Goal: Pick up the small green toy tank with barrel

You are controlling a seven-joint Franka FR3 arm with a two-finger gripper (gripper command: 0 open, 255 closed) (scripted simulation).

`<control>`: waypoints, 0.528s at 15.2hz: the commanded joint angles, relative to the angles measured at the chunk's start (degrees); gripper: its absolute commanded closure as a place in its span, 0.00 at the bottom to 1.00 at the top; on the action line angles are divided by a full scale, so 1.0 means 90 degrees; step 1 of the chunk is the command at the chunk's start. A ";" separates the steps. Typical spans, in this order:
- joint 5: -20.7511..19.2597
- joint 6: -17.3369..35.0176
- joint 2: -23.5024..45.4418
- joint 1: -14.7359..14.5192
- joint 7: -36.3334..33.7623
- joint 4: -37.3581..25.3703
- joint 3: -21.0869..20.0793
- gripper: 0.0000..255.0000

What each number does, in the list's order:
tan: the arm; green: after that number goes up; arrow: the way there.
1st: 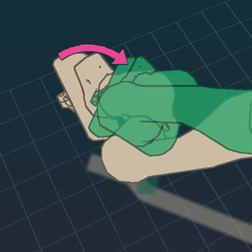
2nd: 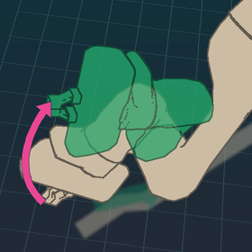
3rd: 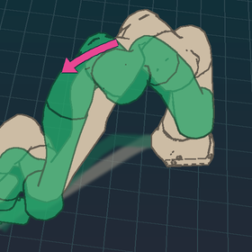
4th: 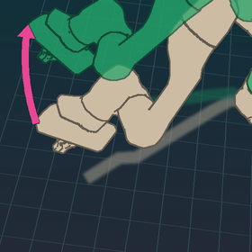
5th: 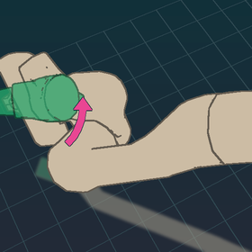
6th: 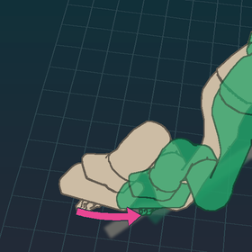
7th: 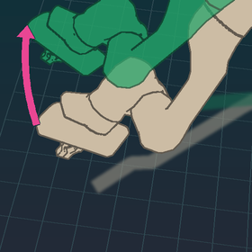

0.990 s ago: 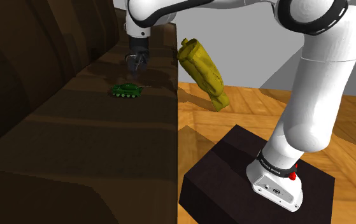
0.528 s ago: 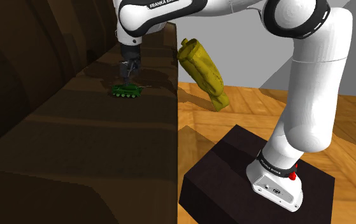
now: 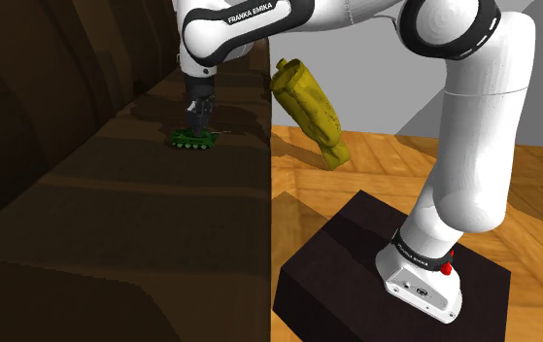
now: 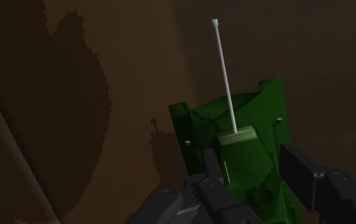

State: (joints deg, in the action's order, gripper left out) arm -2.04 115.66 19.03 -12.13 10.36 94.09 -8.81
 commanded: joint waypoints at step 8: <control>0.0009 -0.0156 -0.0038 0.0003 0.0009 -0.0116 -0.0002 1.00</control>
State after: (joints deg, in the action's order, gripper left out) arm -1.98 114.81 18.84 -12.12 10.40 93.45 -8.83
